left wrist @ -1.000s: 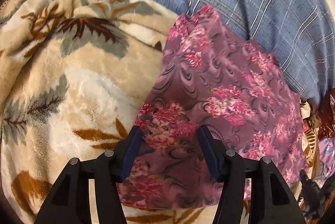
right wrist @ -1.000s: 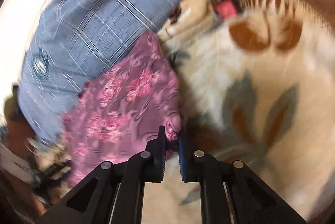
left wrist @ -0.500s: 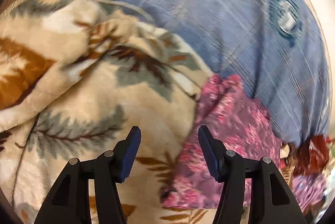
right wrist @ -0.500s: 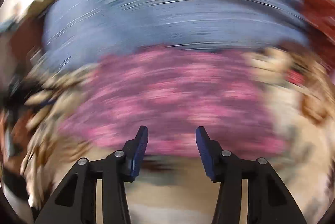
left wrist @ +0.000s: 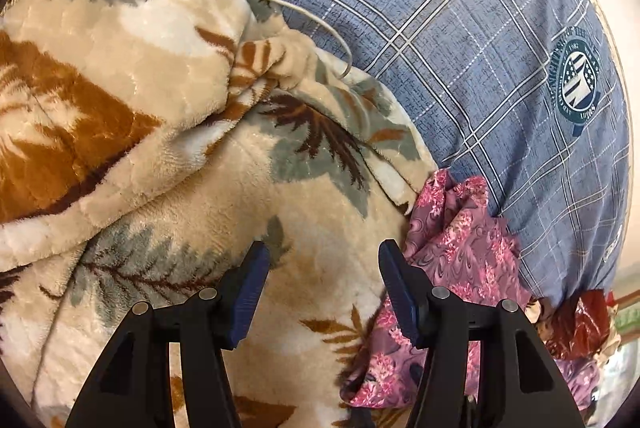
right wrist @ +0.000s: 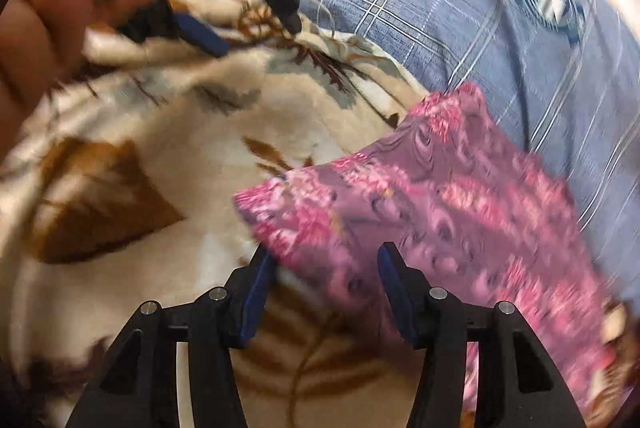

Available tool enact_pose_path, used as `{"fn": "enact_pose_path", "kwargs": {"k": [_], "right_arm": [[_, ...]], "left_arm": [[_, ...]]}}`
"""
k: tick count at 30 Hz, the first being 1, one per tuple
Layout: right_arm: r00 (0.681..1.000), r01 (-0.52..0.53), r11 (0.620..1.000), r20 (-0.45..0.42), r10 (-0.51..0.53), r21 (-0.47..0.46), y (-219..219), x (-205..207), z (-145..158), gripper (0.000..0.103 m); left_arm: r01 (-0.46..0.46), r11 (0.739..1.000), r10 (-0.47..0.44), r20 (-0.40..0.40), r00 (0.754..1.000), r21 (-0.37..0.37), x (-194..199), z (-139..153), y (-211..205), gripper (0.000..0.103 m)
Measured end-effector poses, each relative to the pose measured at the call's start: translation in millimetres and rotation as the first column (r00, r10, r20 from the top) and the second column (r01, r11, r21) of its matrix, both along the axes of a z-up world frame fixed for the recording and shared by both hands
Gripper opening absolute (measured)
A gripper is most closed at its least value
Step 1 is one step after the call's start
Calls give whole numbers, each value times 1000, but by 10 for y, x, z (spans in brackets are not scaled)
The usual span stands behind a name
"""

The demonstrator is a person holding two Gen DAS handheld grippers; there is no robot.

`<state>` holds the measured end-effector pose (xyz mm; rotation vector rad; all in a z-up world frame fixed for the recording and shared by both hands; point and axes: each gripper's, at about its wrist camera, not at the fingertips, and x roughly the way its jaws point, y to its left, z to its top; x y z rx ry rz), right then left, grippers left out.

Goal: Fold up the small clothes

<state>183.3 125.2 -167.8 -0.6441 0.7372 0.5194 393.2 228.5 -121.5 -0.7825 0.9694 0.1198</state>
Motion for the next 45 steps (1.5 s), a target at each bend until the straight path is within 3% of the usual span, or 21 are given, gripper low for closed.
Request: {"fn": "enact_pose_path", "kwargs": {"k": [1, 2, 3, 7, 11, 16, 19, 22, 25, 26, 27, 29, 34, 39, 42, 45], "right_arm": [[1000, -10, 1000, 28, 11, -7, 16, 17, -5, 48], [999, -10, 1000, 45, 10, -4, 14, 33, 9, 18], [999, 0, 1000, 44, 0, 13, -21, 67, 39, 5], [995, 83, 972, 27, -91, 221, -434, 120, 316, 5], [993, 118, 945, -18, -118, 304, -673, 124, 381, 5], [995, 98, 934, -45, -88, 344, -704, 122, 339, 5], [994, 101, 919, -77, -77, 382, -727, 149, 320, 5], [992, 110, 905, -100, -75, 411, -771, 159, 297, 5], [991, 120, 892, -113, -78, 436, -822, 177, 291, 5], [990, 124, 886, -117, -79, 447, -845, 185, 297, 5], [989, 130, 878, -122, -83, 460, -877, 199, 306, 5], [986, 149, 858, -135, -94, 492, -970, 217, 340, 5], [976, 215, 771, -170, -140, 599, -1427, 215, 517, 5], [953, 299, 643, -188, -237, 705, -2158, 107, 719, 5], [921, 375, 552, -232, -313, 745, -2673, 92, 732, 5], [875, 460, 463, -299, -381, 758, -3142, 87, 613, 5]], "left_arm": [[4, 1000, -4, -3, 1000, -6, 10, -16, -4, 57], [10, 1000, -10, -5, 1000, -13, 26, -32, -15, 57], [21, 999, -21, -5, 1000, -23, 49, -51, -36, 57], [78, 989, -77, 11, 997, -128, 247, -145, -170, 57], [176, 953, -169, 49, 984, -249, 719, -226, -378, 62], [299, 922, -312, -17, 950, -247, 1322, -382, -669, 62], [349, 895, -362, 5, 932, -279, 1547, -482, -745, 64], [363, 904, -381, -41, 924, -226, 1710, -599, -807, 72], [400, 881, -426, -57, 903, -252, 1764, -712, -919, 61], [410, 881, -433, -55, 900, -235, 1760, -700, -958, 39], [424, 882, -443, -55, 895, -207, 1765, -662, -1005, 24], [432, 883, -446, -37, 894, -183, 1730, -534, -1073, 18], [453, 881, -446, 74, 892, -136, 1445, 70, -1324, 16], [525, 850, -521, 92, 849, -30, 1330, 567, -2102, 16], [574, 818, -575, 62, 816, 38, 1424, 653, -2773, 16], [619, 783, -620, -11, 785, 61, 1650, 508, -3460, 16]]}}
